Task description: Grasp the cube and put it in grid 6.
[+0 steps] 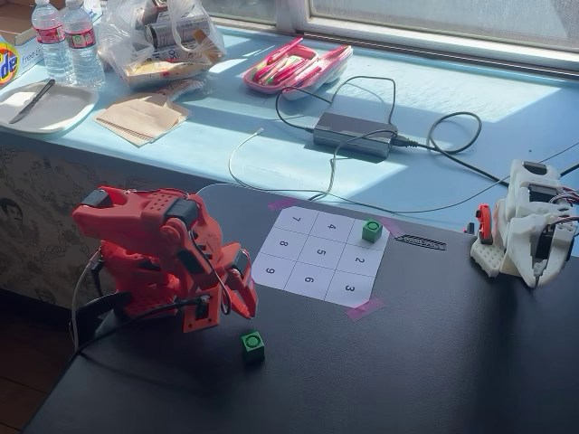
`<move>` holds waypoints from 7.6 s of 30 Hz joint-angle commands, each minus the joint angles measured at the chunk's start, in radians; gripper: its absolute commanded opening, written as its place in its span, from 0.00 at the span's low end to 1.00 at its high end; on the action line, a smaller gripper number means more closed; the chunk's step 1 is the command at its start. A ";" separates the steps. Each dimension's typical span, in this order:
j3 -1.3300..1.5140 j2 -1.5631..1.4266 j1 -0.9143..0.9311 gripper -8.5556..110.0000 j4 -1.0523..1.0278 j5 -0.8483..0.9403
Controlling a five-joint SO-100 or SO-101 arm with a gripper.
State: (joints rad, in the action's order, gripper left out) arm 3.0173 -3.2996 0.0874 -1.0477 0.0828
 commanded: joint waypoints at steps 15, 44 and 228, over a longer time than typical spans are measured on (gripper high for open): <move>-0.006 -0.002 -0.005 0.07 -0.002 0.011; -0.006 -0.002 -0.005 0.07 -0.002 0.011; 0.000 -0.002 -0.006 0.08 -0.117 -0.074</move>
State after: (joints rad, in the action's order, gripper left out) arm 3.0189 -3.3073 0.0506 -1.1474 0.0383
